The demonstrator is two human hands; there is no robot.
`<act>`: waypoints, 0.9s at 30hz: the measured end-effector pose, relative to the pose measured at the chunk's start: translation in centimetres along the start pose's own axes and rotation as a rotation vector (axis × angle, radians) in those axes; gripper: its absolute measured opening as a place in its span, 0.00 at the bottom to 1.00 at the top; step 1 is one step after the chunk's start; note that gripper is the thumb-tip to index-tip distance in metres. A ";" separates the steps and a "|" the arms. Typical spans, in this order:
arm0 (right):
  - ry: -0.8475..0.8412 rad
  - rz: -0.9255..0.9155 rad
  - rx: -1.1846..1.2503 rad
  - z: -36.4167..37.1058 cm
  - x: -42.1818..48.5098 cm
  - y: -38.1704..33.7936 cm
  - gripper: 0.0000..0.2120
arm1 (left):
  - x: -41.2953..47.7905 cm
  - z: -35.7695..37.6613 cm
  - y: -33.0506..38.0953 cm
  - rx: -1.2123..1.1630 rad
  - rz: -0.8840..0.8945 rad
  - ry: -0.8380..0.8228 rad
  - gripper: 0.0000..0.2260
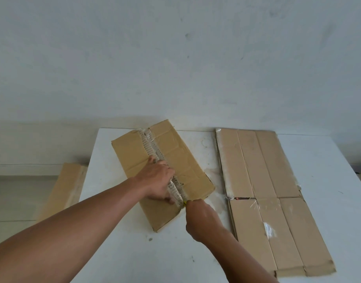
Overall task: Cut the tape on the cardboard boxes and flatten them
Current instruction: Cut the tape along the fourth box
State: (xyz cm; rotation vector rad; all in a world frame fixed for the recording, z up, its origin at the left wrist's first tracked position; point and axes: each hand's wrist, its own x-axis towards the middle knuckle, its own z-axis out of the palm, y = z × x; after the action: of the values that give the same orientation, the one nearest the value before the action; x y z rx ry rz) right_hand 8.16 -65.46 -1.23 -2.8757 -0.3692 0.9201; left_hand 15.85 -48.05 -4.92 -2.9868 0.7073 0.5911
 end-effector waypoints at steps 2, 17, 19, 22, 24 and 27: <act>0.004 -0.006 -0.006 0.0 -0.3 -0.1 0.06 | -0.1 0.0 -0.1 -0.017 0.003 0.006 0.29; 0.078 0.140 0.488 4.1 -1.4 2.6 0.10 | -0.6 -1.1 0.5 -0.061 0.015 0.050 0.23; 0.094 0.199 0.715 5.0 -2.2 2.5 0.13 | -0.4 -1.3 1.1 -0.057 0.007 -0.010 0.21; 0.083 0.250 0.901 6.3 -3.0 1.3 0.13 | -0.2 -1.3 1.6 -0.064 0.001 -0.095 0.19; 0.087 0.267 0.992 6.5 -3.4 0.6 0.14 | -0.4 -1.3 1.8 -0.067 -0.014 -0.122 0.18; 0.080 0.268 1.012 6.3 -3.9 0.1 0.15 | -0.5 -1.3 2.2 -0.112 -0.020 -0.129 0.13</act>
State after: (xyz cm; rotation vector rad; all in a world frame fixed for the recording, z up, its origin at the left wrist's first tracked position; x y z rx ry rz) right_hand 1.41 -66.40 -4.20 -2.0134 0.4020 0.7123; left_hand 14.95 -49.89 -3.37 -3.0171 0.6555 0.8412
